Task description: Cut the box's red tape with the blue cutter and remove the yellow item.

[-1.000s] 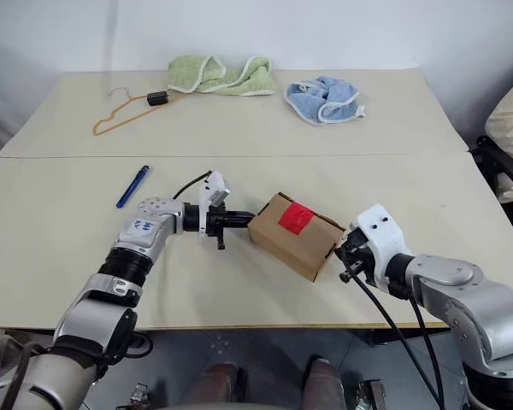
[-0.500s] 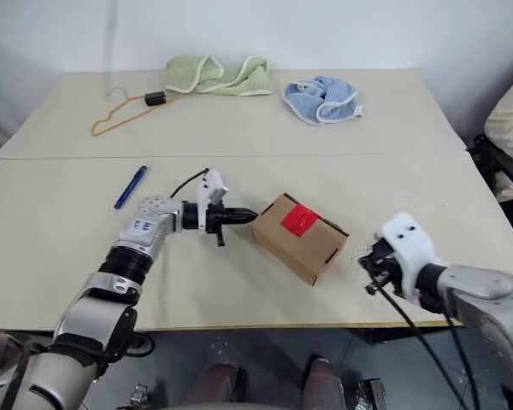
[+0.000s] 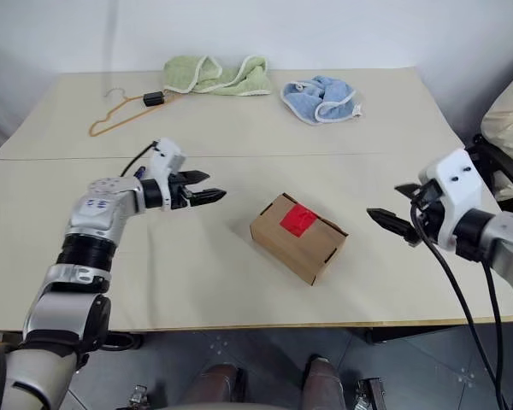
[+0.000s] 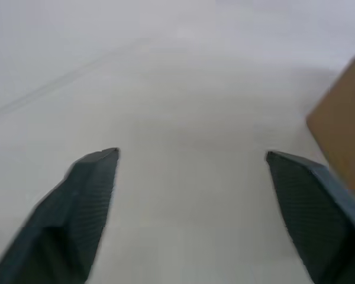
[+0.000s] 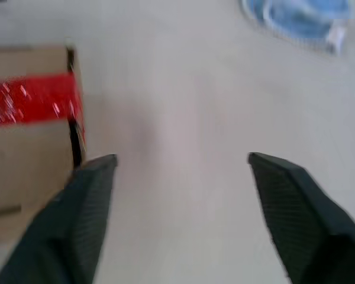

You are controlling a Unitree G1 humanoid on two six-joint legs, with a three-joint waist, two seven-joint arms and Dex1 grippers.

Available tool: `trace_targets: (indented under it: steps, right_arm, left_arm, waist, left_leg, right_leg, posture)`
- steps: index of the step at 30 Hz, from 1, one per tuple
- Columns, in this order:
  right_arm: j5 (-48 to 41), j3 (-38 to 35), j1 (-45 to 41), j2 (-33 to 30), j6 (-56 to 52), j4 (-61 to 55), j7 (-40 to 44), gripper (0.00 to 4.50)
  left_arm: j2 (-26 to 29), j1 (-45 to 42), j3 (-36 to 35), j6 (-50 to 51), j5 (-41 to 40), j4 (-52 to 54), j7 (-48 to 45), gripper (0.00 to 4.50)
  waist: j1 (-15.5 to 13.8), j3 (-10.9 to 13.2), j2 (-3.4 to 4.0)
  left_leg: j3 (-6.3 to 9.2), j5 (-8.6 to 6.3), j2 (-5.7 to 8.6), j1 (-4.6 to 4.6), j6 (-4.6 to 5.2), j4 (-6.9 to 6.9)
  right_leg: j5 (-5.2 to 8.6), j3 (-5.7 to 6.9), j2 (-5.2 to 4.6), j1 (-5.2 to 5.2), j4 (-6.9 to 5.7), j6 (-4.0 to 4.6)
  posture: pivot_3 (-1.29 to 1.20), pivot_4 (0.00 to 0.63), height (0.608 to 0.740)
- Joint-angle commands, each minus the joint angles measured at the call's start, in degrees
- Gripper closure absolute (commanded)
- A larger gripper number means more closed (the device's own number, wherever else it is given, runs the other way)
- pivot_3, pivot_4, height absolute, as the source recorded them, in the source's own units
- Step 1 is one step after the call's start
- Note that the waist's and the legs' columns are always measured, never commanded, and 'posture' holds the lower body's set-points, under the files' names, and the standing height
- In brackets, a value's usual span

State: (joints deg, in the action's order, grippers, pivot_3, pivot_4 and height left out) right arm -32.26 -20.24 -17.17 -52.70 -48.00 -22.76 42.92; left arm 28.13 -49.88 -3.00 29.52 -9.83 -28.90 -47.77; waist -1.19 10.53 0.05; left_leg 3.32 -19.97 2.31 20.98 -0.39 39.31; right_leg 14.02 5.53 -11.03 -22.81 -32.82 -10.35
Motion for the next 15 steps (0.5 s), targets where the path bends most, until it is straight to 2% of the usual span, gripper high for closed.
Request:
trace_targets:
  steps: [1,5,10,15]
  right_arm:
    - [-0.1,1.92,-2.52,1.31,6.18,2.92,3.56,0.04]
    - [0.01,5.33,-4.96,2.03,9.6,5.79,6.99,0.04]
    - [1.19,9.6,-9.44,3.2,11.41,10.47,8.45,0.04]
    - [2.24,13.17,-13.72,3.78,12.59,14.29,10.67,0.04]
  left_arm:
    - [2.3,2.95,-3.67,4.53,-1.82,8.56,3.84,0.0]
    - [3.83,6.8,-6.86,5.6,-0.98,14.02,10.57,0.0]
    - [6.69,9.06,-12.3,8.04,6.28,13.42,29.55,0.0]
    - [8.61,6.77,-13.31,8.62,4.85,5.2,29.87,0.0]
  waist:
    - [-0.01,0.0,0.0]
    - [0.01,0.0,0.0]
    - [-0.07,0.02,-0.03]
    - [-0.22,0.01,-0.02]
  left_leg:
    - [0.0,0.0,0.0,-0.01,0.0,0.0]
    - [0.0,0.0,0.0,-0.03,-0.01,0.0]
    - [0.02,0.02,0.0,-0.03,-0.05,0.03]
    - [0.0,0.0,0.01,-0.04,-0.08,0.03]
  right_leg:
    - [0.0,-0.01,0.0,0.0,0.0,0.0]
    - [0.0,-0.03,0.0,0.0,-0.02,0.0]
    - [0.0,-0.04,0.0,0.0,-0.03,0.0]
    - [0.0,-0.05,0.01,-0.01,-0.03,0.0]
  posture:
    - [0.0,0.15,0.74]
    - [0.0,0.15,0.74]
    - [0.0,0.15,0.74]
    - [0.0,0.15,0.74]
